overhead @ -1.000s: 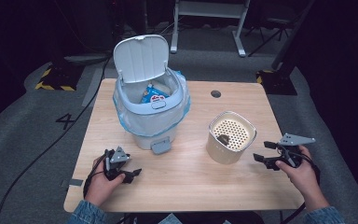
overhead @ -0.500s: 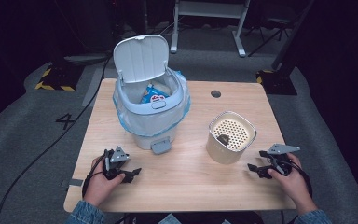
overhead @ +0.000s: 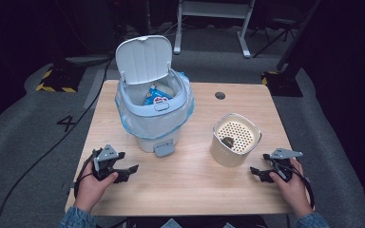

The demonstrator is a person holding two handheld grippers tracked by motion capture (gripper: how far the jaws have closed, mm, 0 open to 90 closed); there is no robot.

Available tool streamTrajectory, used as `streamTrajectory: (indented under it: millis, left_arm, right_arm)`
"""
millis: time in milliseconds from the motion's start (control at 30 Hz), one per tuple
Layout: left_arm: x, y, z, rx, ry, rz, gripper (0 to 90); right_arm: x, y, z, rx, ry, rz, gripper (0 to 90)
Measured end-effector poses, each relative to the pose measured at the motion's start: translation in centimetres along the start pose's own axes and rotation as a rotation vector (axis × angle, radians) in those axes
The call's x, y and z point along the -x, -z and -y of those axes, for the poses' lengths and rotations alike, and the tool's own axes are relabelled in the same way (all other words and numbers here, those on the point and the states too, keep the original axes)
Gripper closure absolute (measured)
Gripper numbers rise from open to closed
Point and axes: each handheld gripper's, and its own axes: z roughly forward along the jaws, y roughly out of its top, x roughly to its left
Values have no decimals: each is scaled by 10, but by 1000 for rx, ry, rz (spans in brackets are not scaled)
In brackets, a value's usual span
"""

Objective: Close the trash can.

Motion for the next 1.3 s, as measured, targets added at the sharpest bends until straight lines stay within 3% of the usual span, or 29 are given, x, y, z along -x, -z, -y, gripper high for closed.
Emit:
streamTrajectory:
  millis: [200,500,567,667,933,1033,1200,1300]
  left_arm:
    - [-3,18,-14,32,-3,7,227]
    - [-5,48,-42,51,-55,21,209]
    - [-5,54,-49,68,-63,7,209]
    - [-4,65,-63,81,-72,-29,245]
    - [-10,85,-103,129,-78,-60,280]
    - [-14,89,-118,145,-77,-51,340]
    - [-23,95,-145,226,-75,-49,362]
    - [-29,99,-160,240,-89,-48,399]
  right_arm:
    - [-2,1,1,0,-13,15,133]
    - [-4,1,1,0,-28,29,134]
    - [-5,2,2,0,-35,38,136]
    - [-6,2,2,0,-41,45,136]
    - [-6,2,2,1,-42,45,136]
    - [-6,2,2,0,-42,46,136]
    - [-6,2,2,0,-42,46,136]
    - [-6,2,2,1,-42,45,136]
